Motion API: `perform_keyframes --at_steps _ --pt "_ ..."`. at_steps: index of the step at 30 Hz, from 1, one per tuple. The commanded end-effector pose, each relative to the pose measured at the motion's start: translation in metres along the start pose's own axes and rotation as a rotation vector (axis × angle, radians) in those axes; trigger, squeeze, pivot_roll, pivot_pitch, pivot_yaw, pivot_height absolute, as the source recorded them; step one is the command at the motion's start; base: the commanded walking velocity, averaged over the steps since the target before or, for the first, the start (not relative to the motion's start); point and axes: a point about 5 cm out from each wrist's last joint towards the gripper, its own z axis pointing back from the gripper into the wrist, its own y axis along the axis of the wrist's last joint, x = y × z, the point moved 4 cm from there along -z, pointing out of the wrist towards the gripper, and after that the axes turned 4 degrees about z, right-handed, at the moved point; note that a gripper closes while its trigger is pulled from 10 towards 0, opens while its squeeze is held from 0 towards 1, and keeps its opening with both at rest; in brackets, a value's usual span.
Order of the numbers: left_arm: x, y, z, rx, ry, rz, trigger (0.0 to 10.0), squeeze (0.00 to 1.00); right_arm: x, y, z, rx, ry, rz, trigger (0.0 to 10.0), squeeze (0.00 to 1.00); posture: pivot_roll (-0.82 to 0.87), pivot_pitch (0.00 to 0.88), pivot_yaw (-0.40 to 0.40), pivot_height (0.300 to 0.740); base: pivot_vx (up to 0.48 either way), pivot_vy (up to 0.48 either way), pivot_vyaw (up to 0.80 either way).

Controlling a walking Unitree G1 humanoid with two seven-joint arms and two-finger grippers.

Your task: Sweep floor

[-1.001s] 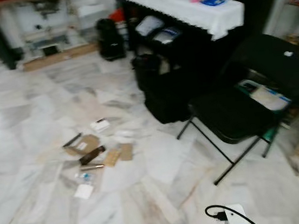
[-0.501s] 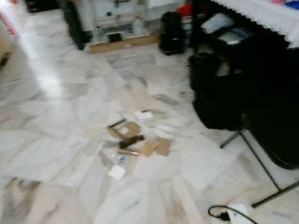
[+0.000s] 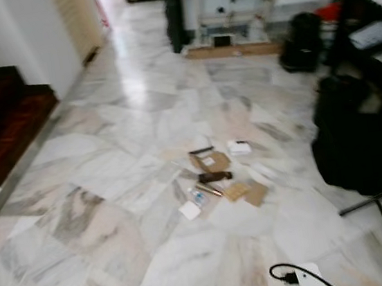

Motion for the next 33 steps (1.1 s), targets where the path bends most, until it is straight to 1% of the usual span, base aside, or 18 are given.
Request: perform_keyframes --at_steps 1,8,17,20,33 --pt "-0.0004 -0.0155 0.0033 -0.050 0.002 0.039 10.0 0.00 -0.0038 0.0100 -0.0018 0.026 0.009 0.003 10.0 0.00 0.10 0.018 -0.062 0.740 0.000 0.000 0.66" --pt "-0.0018 -0.0134 0.0029 -0.042 0.010 0.044 10.0 0.00 -0.0033 0.0130 -0.0022 0.039 -0.004 -0.035 10.0 0.00 0.10 0.012 -0.058 0.740 0.000 0.000 0.00" --pt "-0.0044 -0.0154 0.0038 -0.047 0.011 0.044 10.0 0.00 -0.0030 0.0104 -0.0021 0.026 -0.021 -0.047 10.0 0.00 0.10 0.000 -0.048 0.740 0.000 0.000 0.00" --pt "-0.0047 -0.0159 0.0040 -0.049 0.009 0.041 10.0 0.00 -0.0034 0.0093 -0.0021 0.022 -0.021 -0.055 10.0 0.00 0.10 0.000 -0.046 0.740 0.000 0.000 -0.67" --pt "-0.0050 -0.0131 0.0035 -0.041 0.004 0.034 10.0 0.00 -0.0022 0.0079 -0.0020 0.010 -0.021 -0.034 10.0 0.00 0.11 0.000 -0.048 0.740 0.000 0.000 -0.80"
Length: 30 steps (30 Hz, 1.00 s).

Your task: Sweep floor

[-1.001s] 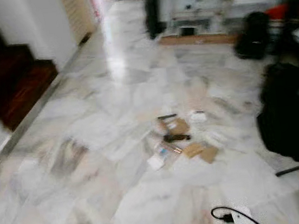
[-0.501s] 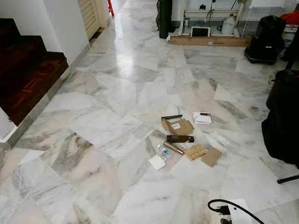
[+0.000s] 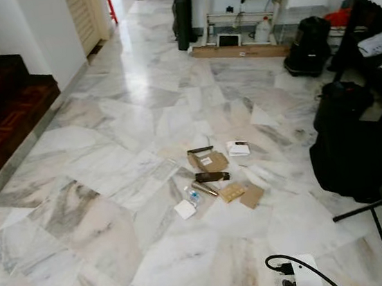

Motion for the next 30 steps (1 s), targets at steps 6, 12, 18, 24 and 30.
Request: perform_keyframes --at_steps 6,12,18,24,30 --pt "0.002 0.002 0.000 0.015 0.000 0.017 10.0 0.00 -0.001 -0.008 0.001 -0.032 0.002 -0.020 10.0 0.00 0.11 0.006 -0.054 0.740 0.000 0.000 -0.80" --pt "0.003 0.000 0.000 0.015 0.003 0.016 10.0 0.00 0.002 -0.005 0.001 -0.018 -0.017 0.004 10.0 0.00 0.11 0.013 -0.055 0.740 0.000 0.000 -0.20" --pt "0.000 -0.003 0.001 0.009 0.017 -0.001 10.0 0.00 0.012 -0.004 0.001 -0.014 -0.067 0.037 10.0 0.00 0.11 0.016 -0.055 0.740 0.000 0.000 0.00" --pt "-0.022 0.004 0.004 0.041 0.106 -0.056 10.0 0.00 0.047 0.020 0.003 0.046 -0.234 0.196 10.0 0.00 0.11 0.018 -0.052 0.740 0.000 0.000 0.00" --pt "-0.057 0.059 0.008 0.239 0.239 -0.080 10.0 0.00 0.080 0.067 0.008 0.171 -0.422 0.348 10.0 0.00 0.11 0.012 -0.049 0.740 0.000 0.000 0.00"
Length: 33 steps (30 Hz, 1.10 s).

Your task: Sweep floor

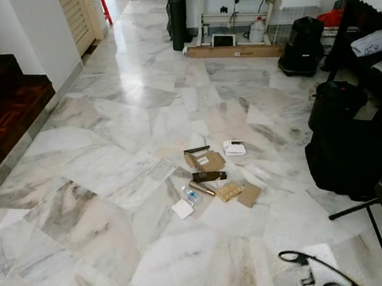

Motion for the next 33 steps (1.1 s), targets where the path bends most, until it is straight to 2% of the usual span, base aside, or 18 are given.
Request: perform_keyframes --at_steps 1,3,4,5,6,8,9,10,11,13,16,17,19,22,24,29,31,33 --pt "-0.009 0.024 -0.004 0.092 0.035 -0.020 10.0 0.00 0.008 0.022 -0.003 0.081 -0.039 0.027 10.0 0.00 0.11 0.012 -0.049 0.740 0.000 0.000 0.00" --pt "-0.025 0.066 -0.006 0.244 0.091 -0.026 10.0 0.00 0.015 0.050 -0.005 0.174 -0.074 -0.012 10.0 0.00 0.11 0.002 -0.047 0.740 0.000 0.000 0.00" --pt "-0.025 0.066 -0.006 0.244 0.091 -0.026 10.0 0.00 0.015 0.050 -0.005 0.174 -0.074 -0.012 10.0 0.00 0.11 0.002 -0.047 0.740 0.000 0.000 0.00" --pt "-0.029 0.085 -0.004 0.315 0.102 -0.026 10.0 0.00 0.015 0.062 -0.005 0.215 -0.076 -0.040 10.0 0.00 0.11 0.002 -0.047 0.740 0.000 0.000 0.00" --pt "-0.028 0.104 -0.003 0.384 0.103 -0.056 10.0 0.00 0.014 0.074 -0.004 0.253 -0.076 -0.063 10.0 0.00 0.11 0.000 -0.047 0.740 0.000 0.000 0.00" --pt "-0.023 0.127 0.001 0.468 0.095 -0.094 10.0 0.00 0.012 0.088 -0.002 0.298 -0.076 -0.092 10.0 0.00 0.11 0.000 -0.047 0.740 0.000 0.000 0.00" --pt "-0.023 0.127 0.001 0.468 0.095 -0.094 10.0 0.00 0.012 0.088 -0.002 0.298 -0.076 -0.092 10.0 0.00 0.11 0.000 -0.047 0.740 0.000 0.000 0.00" --pt "-0.018 0.143 0.003 0.523 0.087 -0.098 10.0 0.00 0.009 0.097 -0.001 0.319 -0.070 -0.117 10.0 0.00 0.12 0.000 -0.047 0.740 0.000 0.000 0.00" --pt "-0.018 0.143 0.003 0.523 0.087 -0.098 10.0 0.00 0.009 0.097 -0.001 0.319 -0.070 -0.117 10.0 0.00 0.12 0.000 -0.047 0.740 0.000 0.000 0.00" --pt "-0.007 0.181 0.013 0.654 0.060 -0.049 10.0 0.00 0.004 0.121 0.003 0.380 -0.057 -0.214 10.0 0.00 0.12 0.002 -0.050 0.740 0.000 0.000 0.00" --pt "0.002 0.199 0.022 0.722 0.013 -0.037 10.0 0.00 0.008 0.133 0.006 0.431 -0.081 -0.234 10.0 0.00 0.12 0.004 -0.048 0.740 0.000 0.000 0.00" --pt "0.002 0.199 0.022 0.722 0.013 -0.037 10.0 0.00 0.008 0.133 0.006 0.431 -0.081 -0.234 10.0 0.00 0.12 0.004 -0.048 0.740 0.000 0.000 0.00" --pt "0.012 0.212 0.031 0.771 -0.057 -0.008 10.0 0.00 0.017 0.141 0.008 0.469 -0.125 -0.256 10.0 0.00 0.12 0.007 -0.045 0.740 0.000 0.000 0.00" --pt "0.025 0.222 0.040 0.810 -0.160 0.049 10.0 0.00 0.020 0.154 0.013 0.538 -0.148 -0.273 10.0 0.00 0.12 0.016 -0.043 0.740 0.000 0.000 0.00" --pt "0.025 0.226 0.041 0.820 -0.166 0.063 10.0 0.00 0.021 0.162 0.017 0.577 -0.156 -0.276 10.0 0.00 0.12 0.018 -0.043 0.740 0.000 0.000 0.00" --pt "0.029 0.233 0.047 0.840 -0.183 0.051 10.0 0.00 0.026 0.173 0.020 0.610 -0.152 -0.384 10.0 0.00 0.12 0.024 -0.042 0.740 0.000 0.000 0.00" --pt "0.034 0.239 0.053 0.871 -0.202 0.045 10.0 0.00 0.026 0.186 0.026 0.668 -0.152 -0.382 10.0 0.00 0.13 0.025 -0.042 0.740 0.000 0.000 0.00" --pt "0.035 0.240 0.055 0.877 -0.206 0.047 10.0 0.00 0.027 0.187 0.026 0.676 -0.154 -0.389 10.0 0.00 0.13 0.025 -0.042 0.740 0.000 0.000 0.00"
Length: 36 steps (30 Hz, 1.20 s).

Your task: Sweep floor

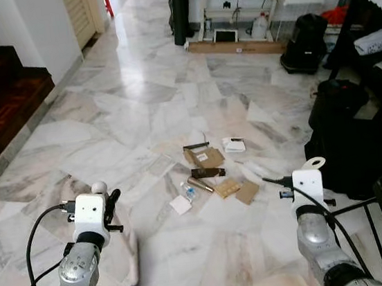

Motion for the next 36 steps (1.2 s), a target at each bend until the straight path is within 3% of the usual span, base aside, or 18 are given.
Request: perform_keyframes --at_steps 1,5,11,18,22,31,36 --pt "0.006 0.016 -0.003 0.056 -0.026 -0.011 10.0 0.00 0.001 0.018 -0.006 0.064 -0.013 -0.031 10.0 0.00 0.13 0.025 -0.042 0.740 0.000 0.000 0.00" --pt "0.011 0.034 -0.006 0.121 -0.046 0.017 10.0 0.00 -0.004 0.026 -0.009 0.066 -0.026 -0.132 10.0 0.00 0.13 0.034 -0.042 0.740 0.000 0.000 0.00" --pt "0.017 0.041 -0.009 0.145 -0.049 0.027 10.0 0.00 -0.015 0.019 -0.004 0.030 -0.005 -0.167 10.0 0.00 0.13 0.024 -0.048 0.740 0.000 0.000 0.00" --pt "0.020 0.054 -0.011 0.188 -0.063 0.043 10.0 0.00 -0.015 0.016 -0.002 0.019 -0.007 -0.211 10.0 0.00 0.13 0.017 -0.049 0.740 0.000 0.000 0.00" --pt "0.024 0.069 -0.007 0.262 -0.064 0.012 10.0 0.00 -0.023 0.021 -0.001 0.042 0.026 -0.222 10.0 0.00 0.13 0.004 -0.055 0.740 0.000 0.000 0.00" --pt "0.023 0.064 -0.005 0.245 -0.039 0.024 10.0 0.00 -0.029 0.027 0.000 0.068 0.051 -0.238 10.0 0.00 0.14 0.000 -0.057 0.740 0.000 0.000 0.00" --pt "0.022 0.044 0.001 0.184 -0.037 0.049 10.0 0.00 -0.026 0.026 -0.001 0.067 0.046 -0.237 10.0 0.00 0.13 0.000 -0.065 0.740 0.000 0.000 0.00"
